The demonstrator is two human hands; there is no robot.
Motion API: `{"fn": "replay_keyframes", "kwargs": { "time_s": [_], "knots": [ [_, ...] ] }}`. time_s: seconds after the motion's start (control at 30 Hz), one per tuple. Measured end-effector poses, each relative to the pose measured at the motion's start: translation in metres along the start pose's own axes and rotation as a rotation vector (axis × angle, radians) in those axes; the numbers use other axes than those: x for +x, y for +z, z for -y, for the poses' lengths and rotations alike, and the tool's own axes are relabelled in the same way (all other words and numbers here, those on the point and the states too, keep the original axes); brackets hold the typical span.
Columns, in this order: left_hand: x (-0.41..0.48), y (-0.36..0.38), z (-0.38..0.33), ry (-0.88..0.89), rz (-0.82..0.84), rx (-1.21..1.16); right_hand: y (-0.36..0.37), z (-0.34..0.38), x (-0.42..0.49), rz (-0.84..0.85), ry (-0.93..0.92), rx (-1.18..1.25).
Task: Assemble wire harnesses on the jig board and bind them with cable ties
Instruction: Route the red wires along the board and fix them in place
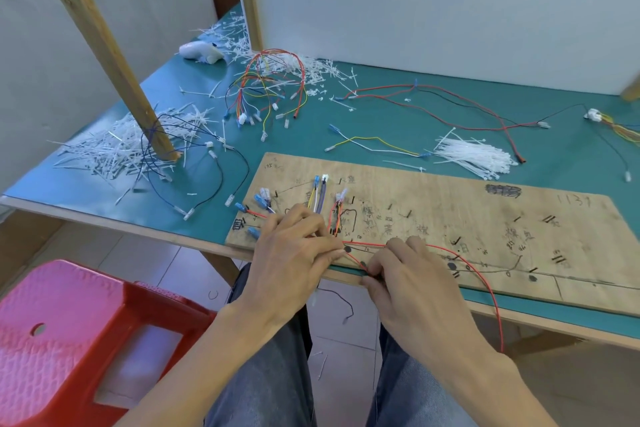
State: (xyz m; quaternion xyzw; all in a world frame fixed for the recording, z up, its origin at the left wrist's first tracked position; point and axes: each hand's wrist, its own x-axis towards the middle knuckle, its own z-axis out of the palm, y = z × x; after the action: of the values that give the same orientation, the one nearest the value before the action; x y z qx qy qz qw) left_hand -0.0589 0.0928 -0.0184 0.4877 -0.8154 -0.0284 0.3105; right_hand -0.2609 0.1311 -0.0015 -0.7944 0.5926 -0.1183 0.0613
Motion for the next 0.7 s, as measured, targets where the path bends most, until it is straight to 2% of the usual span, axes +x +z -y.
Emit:
{"fn": "replay_keyframes", "kwargs": {
  "time_s": [0.1, 0.2, 0.37, 0.57, 0.7],
  "knots": [
    [0.001, 0.002, 0.0, 0.013, -0.02, 0.022, -0.001, 0.008, 0.001, -0.033, 0.056, 0.055],
    [0.0, 0.003, -0.001, 0.015, -0.015, 0.029, -0.004, 0.014, -0.001, -0.015, 0.044, -0.003],
    [-0.009, 0.003, -0.003, 0.025, 0.005, 0.075, -0.004, 0.016, -0.016, 0.095, 0.05, -0.105],
    [-0.025, -0.002, -0.004, 0.211, 0.079, 0.321, -0.008, -0.006, -0.022, 0.111, 0.162, -0.022],
    [-0.029, 0.0, -0.007, 0.244, 0.15, 0.373, -0.024, -0.024, -0.021, 0.127, 0.225, -0.062]
  ]
}}
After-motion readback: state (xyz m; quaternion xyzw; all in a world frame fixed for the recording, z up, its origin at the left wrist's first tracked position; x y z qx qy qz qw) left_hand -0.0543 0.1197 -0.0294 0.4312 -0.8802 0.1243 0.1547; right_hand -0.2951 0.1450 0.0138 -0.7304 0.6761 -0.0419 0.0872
